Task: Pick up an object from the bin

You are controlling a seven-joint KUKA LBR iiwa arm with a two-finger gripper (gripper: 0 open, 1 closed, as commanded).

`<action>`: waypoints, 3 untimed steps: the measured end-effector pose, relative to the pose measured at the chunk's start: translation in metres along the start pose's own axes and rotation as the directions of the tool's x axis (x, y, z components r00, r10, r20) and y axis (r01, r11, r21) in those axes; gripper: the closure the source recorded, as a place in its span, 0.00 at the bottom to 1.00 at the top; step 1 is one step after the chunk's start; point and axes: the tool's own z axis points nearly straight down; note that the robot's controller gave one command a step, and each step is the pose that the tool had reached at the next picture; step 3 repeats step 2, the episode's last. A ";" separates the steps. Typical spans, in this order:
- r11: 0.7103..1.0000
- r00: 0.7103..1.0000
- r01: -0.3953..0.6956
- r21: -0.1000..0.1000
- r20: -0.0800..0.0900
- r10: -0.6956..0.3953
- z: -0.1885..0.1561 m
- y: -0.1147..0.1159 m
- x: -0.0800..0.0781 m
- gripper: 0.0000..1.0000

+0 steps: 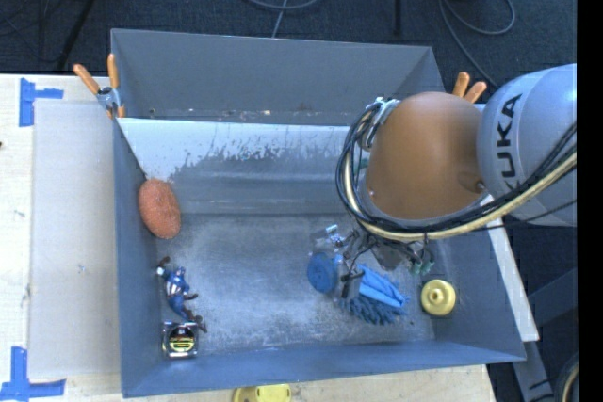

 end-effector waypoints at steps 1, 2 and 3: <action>1.000 1.000 -0.001 0.000 0.000 0.001 0.000 0.000 0.000 1.00; 1.000 1.000 0.009 -0.002 -0.007 -0.009 -0.051 -0.005 0.012 1.00; 1.000 1.000 0.009 -0.002 -0.007 -0.009 -0.051 -0.005 0.012 1.00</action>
Offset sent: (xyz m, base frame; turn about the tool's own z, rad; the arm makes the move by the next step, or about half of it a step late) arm -0.0136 -0.0156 0.0871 -0.0126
